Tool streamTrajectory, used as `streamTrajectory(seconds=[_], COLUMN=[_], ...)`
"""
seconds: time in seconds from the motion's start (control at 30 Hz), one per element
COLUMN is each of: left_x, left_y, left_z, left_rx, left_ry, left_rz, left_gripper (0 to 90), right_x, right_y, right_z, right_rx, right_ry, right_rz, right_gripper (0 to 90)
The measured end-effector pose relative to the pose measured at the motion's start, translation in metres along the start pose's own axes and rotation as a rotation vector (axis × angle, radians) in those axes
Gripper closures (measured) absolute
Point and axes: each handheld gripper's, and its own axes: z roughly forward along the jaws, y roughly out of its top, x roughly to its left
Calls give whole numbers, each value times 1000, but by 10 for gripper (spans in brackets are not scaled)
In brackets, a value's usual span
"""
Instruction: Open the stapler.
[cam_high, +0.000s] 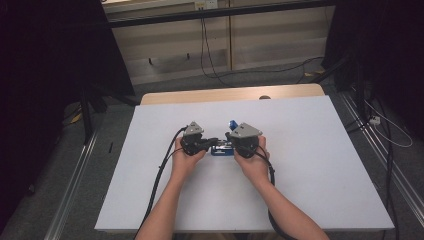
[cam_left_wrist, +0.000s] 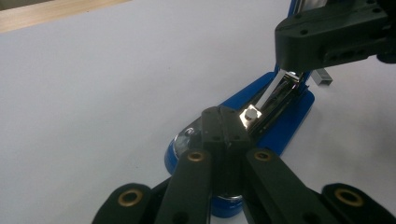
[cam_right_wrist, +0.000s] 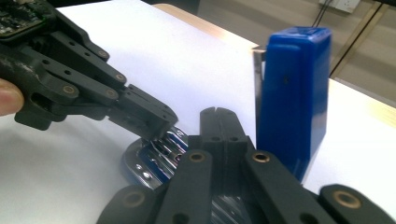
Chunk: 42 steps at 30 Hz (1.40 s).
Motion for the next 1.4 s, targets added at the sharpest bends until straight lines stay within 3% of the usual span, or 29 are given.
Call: streamTrajectory(seconds=[0.2, 0.37, 0.83, 0.93, 1.07, 1.17, 1.23, 1.3, 1.4], left_x=[0, -1, -3, -3, -2, -3, -3, -3, -3], left_y=[0, 0, 1, 1, 1, 1, 1, 1, 1], left_z=[0, 0, 0, 0, 0, 0, 0, 0, 0], left_rx=[3, 3, 12, 9, 10, 11, 10, 10, 11], left_ry=[5, 9, 20, 20, 10, 18, 19, 17, 15], left_rz=[11, 19, 36, 35, 24, 27, 24, 22, 22], left_gripper=[900, 900, 900, 900, 900, 900, 900, 900, 900], right_x=[-5, -8, -14, -18, -19, -22, -24, -31, -30], right_y=[1, 1, -2, -5, -7, -7, -9, -13, -14], right_z=[-6, -8, -11, -12, -13, -13, -14, -16, -17], right_rx=[9, 11, 13, 15, 19, 24, 35, 18, 19], right_ry=[-22, -43, -69, -78, -69, -76, -92, -66, -65], right_rz=[40, 43, 24, 48, 10, 33, 13, 56, 36], right_gripper=[900, 900, 900, 900, 900, 900, 900, 900, 900])
